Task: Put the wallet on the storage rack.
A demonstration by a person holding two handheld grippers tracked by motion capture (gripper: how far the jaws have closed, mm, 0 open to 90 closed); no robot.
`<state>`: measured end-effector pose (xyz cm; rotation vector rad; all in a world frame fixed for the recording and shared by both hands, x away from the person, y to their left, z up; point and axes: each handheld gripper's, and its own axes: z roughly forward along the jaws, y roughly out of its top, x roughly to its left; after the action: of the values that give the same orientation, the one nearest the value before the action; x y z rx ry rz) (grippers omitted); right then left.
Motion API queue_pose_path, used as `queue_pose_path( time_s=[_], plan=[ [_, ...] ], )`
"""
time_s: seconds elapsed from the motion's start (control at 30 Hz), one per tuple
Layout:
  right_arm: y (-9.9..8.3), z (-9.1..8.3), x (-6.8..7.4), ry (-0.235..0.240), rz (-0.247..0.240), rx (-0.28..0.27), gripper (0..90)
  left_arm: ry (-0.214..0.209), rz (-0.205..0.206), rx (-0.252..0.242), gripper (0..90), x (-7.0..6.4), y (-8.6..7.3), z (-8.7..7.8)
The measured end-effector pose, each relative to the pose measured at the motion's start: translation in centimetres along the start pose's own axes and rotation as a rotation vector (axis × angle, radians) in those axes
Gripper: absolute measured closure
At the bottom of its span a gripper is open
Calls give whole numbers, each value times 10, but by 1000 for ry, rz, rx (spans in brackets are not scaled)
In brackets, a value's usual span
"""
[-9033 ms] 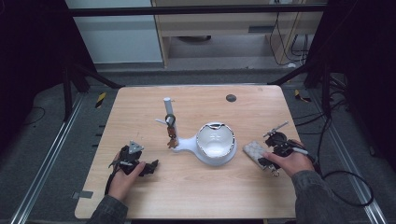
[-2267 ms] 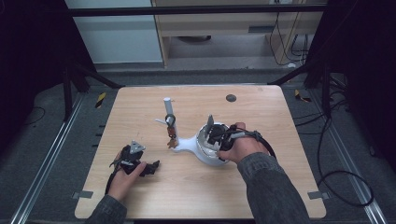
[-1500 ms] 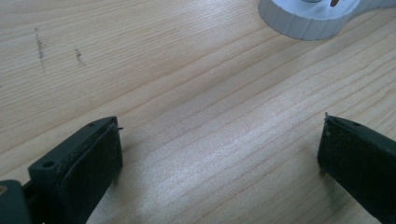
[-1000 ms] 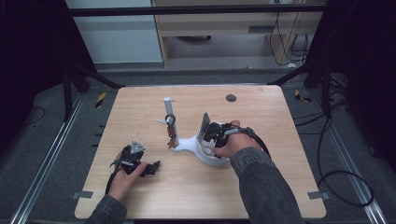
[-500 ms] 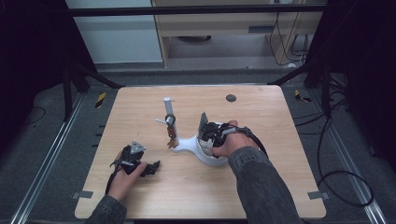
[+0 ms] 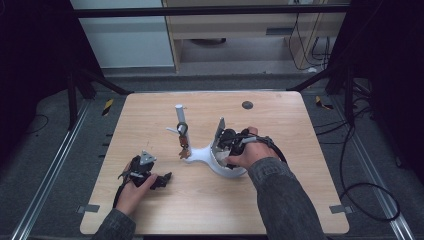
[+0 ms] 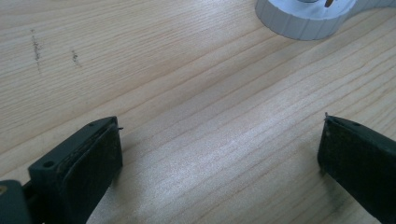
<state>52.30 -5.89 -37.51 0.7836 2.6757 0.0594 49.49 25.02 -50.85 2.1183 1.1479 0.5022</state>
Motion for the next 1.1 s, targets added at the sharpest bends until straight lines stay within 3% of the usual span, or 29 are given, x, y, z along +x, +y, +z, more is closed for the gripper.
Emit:
queue_pose_path(
  time_s=[0.37,0.67,1.1],
  plan=[
    [-2,-2,-1,-3,4,-10,193,-2,1,0,0,0,0,0],
    [-7,-6,-2,-3,38,-32,174,-3,2,0,0,0,0,0],
    [-23,-20,-8,10,83,-144,76,-4,4,-1,0,-1,1,1]
  ],
)
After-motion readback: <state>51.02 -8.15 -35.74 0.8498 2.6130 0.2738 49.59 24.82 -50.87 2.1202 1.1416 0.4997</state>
